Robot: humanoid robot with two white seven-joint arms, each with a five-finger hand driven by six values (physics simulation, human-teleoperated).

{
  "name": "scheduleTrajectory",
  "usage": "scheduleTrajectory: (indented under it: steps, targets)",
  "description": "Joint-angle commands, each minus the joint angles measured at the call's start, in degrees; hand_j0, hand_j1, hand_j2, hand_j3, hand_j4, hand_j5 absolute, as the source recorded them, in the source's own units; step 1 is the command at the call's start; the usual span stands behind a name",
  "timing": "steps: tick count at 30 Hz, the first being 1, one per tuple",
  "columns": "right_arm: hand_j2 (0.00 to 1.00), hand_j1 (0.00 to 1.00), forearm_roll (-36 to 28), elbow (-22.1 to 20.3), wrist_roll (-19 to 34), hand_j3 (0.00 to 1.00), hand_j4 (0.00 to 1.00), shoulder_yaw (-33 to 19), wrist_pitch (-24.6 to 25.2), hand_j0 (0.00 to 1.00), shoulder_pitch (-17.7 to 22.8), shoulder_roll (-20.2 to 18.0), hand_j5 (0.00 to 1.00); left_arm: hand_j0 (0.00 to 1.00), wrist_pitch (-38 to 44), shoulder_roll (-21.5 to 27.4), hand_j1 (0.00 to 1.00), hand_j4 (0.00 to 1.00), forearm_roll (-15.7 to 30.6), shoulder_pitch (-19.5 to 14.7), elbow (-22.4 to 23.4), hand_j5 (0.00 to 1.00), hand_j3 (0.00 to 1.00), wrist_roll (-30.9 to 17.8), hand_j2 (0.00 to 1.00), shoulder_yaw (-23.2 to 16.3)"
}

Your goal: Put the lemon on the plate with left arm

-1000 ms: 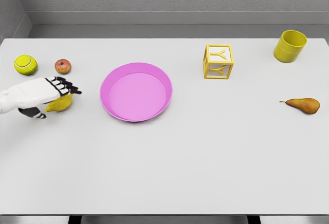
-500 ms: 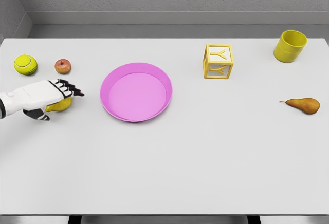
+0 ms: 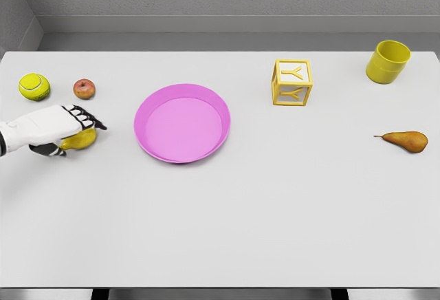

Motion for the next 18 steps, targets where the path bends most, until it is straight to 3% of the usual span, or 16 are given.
scheduleTrajectory:
  steps: [1,9,18]
  targets:
    - [1.0,1.0,-0.01,-0.06,-0.07,1.0,1.0,0.0,-0.08,1.0,0.0,0.0,1.0,0.82,0.09,0.17,0.82,0.82,0.21,0.0,-0.03,0.82,0.82,0.02,0.82,0.23]
    - [1.0,1.0,-0.01,-0.06,0.02,1.0,1.0,0.0,0.0,1.0,0.0,0.0,1.0,0.65,0.09,-0.1,0.65,0.65,-0.24,-0.17,-0.03,0.65,0.65,-0.07,0.65,0.14]
    - [1.0,1.0,-0.01,0.03,0.02,1.0,1.0,0.0,0.01,1.0,0.0,0.0,1.0,0.64,0.09,0.17,0.64,0.64,0.2,-1.41,-1.18,0.64,0.64,-0.07,0.64,0.23]
